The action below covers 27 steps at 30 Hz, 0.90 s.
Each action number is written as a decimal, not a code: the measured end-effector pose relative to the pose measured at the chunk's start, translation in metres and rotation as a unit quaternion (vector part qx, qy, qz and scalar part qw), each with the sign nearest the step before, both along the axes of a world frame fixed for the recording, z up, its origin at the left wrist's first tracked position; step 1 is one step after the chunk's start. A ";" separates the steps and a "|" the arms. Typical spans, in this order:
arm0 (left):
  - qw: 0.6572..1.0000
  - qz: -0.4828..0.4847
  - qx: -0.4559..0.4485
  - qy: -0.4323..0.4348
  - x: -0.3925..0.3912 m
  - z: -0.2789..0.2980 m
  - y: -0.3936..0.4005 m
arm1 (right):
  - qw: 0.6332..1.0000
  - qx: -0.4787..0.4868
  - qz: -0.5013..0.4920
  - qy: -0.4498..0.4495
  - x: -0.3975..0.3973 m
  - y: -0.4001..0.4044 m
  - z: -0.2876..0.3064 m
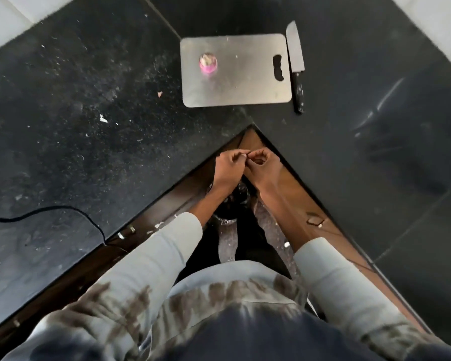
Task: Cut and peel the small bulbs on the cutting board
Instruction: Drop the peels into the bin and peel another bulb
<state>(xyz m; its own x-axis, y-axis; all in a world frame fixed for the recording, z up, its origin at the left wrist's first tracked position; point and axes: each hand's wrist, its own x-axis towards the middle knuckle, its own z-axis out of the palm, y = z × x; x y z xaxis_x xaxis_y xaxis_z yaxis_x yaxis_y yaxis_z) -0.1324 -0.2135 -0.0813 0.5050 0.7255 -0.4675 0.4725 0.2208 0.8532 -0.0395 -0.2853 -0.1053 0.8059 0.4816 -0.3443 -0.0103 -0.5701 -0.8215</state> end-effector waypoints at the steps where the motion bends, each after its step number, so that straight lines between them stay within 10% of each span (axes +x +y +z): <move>1: 1.000 -0.006 -0.014 0.015 -0.007 -0.014 -0.007 | 1.000 -0.019 0.004 0.006 -0.007 -0.006 -0.011; 8: 0.982 -0.038 -0.154 0.105 -0.060 -0.184 -0.020 | 0.993 -0.106 0.059 -0.002 -0.040 -0.044 -0.115; 12: 0.973 -0.068 -0.153 0.161 -0.062 -0.144 -0.022 | 0.986 -0.146 0.082 0.009 -0.046 -0.061 -0.174; 27: 0.958 -0.224 -0.043 0.175 -0.055 -0.091 -0.006 | 0.973 -0.145 0.174 -0.033 -0.029 -0.023 -0.065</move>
<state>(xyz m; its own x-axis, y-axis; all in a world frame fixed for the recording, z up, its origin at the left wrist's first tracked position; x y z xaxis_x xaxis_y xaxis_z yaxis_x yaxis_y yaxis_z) -0.1870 -0.2199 -0.1718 0.5580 0.4231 -0.7138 0.7904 -0.0091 0.6125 -0.0681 -0.3085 -0.1708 0.6355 0.6196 -0.4607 0.2722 -0.7382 -0.6173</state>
